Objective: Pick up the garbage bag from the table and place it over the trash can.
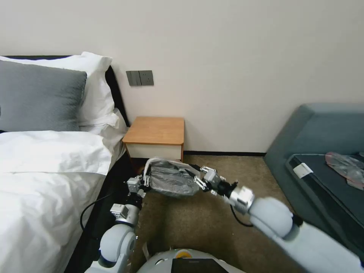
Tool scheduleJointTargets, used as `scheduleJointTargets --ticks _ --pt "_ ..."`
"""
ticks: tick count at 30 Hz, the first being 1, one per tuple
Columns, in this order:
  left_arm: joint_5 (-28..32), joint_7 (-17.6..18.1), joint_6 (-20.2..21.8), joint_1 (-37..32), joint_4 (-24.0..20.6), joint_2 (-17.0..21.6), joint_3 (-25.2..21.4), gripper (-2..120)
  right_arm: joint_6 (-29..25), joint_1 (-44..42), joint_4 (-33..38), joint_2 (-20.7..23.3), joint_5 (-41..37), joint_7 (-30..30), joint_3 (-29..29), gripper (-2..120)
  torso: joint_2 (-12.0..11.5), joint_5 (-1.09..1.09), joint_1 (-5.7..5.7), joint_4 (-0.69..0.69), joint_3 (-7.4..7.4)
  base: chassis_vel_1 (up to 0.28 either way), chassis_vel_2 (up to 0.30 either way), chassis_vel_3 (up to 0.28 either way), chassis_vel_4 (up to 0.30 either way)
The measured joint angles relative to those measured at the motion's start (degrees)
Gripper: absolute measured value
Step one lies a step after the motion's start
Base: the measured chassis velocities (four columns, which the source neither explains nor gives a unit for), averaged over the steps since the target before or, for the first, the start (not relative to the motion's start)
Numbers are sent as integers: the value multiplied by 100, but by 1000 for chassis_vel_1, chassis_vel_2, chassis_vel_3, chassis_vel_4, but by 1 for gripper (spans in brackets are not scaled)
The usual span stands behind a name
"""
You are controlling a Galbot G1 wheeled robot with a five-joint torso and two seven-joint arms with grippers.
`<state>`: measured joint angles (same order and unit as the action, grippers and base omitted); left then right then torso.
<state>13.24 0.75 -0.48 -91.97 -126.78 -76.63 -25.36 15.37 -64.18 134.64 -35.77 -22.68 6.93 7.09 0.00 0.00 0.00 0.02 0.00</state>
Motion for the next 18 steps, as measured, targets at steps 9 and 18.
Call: scheduleJointTargets --ticks 9,18 --pt "-446 -208 -216 115 119 -47 -32 9 823 1343 -305 187 -1332 -560 -1332 0 0 0 0 -2 0 0 0 0 0" --pt "-390 -246 -225 221 132 -78 14 9 994 2134 -822 -96 -1376 -593 -2119 0 0 1 0 -3 0 0 0 0 0"
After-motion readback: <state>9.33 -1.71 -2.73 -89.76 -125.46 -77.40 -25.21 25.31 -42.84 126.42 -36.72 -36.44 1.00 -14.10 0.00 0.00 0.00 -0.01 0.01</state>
